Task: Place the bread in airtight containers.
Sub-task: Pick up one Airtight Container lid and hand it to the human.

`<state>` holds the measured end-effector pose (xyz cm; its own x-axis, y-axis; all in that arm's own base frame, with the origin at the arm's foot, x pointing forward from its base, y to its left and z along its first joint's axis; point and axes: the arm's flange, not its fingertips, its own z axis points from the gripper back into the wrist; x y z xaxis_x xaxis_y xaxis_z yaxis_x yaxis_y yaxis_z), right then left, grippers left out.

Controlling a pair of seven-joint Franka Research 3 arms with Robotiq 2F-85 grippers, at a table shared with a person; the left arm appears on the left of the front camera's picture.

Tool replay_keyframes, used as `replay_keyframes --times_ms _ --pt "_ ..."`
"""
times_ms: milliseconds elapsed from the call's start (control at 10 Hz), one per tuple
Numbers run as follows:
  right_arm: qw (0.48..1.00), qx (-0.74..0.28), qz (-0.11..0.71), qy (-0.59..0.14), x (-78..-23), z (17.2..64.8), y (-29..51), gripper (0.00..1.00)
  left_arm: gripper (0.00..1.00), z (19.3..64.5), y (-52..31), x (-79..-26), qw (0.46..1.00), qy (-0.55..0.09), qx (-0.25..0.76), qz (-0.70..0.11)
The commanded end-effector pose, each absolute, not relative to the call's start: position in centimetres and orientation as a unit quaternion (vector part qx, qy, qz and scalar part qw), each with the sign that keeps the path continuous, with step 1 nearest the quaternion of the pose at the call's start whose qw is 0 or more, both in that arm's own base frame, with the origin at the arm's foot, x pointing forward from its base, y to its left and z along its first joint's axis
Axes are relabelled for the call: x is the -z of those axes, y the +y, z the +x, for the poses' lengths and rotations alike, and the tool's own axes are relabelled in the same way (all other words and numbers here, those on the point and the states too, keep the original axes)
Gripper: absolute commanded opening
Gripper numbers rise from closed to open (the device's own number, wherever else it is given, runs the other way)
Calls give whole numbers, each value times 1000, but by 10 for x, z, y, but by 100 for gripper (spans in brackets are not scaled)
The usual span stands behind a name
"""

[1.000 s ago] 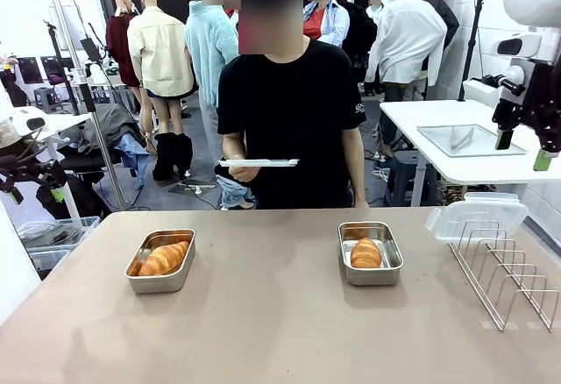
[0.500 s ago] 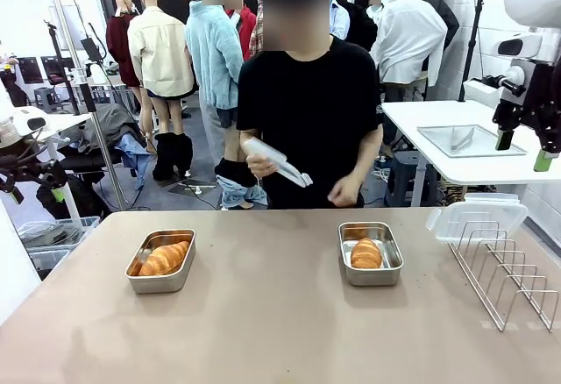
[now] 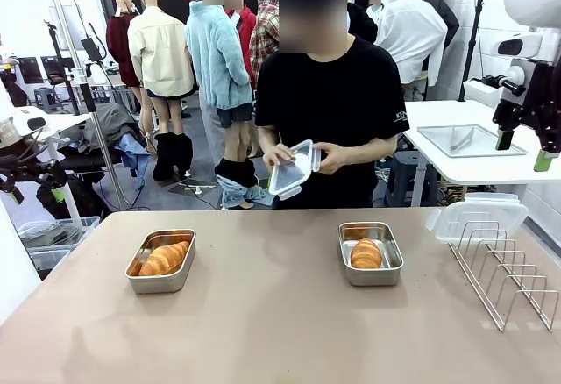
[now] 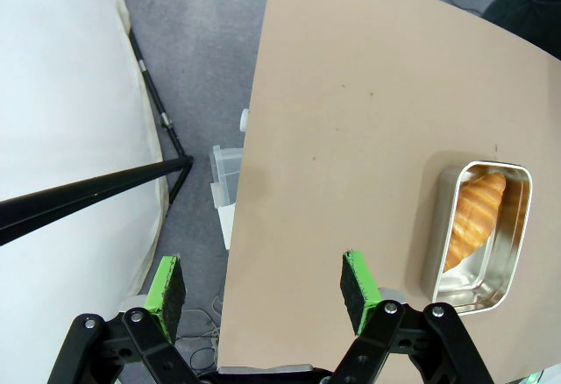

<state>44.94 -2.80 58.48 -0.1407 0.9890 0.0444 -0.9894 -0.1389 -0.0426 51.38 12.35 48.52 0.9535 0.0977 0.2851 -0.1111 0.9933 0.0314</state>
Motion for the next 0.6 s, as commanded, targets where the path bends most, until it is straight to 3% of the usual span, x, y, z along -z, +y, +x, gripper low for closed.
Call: replay_keyframes --times_ms 0,500 --pt "657 -753 5 -26 -586 448 -27 100 92 514 123 -487 988 -143 -57 29" --pt "657 -753 5 -26 -586 448 -27 100 92 514 123 -487 988 -143 -57 29"
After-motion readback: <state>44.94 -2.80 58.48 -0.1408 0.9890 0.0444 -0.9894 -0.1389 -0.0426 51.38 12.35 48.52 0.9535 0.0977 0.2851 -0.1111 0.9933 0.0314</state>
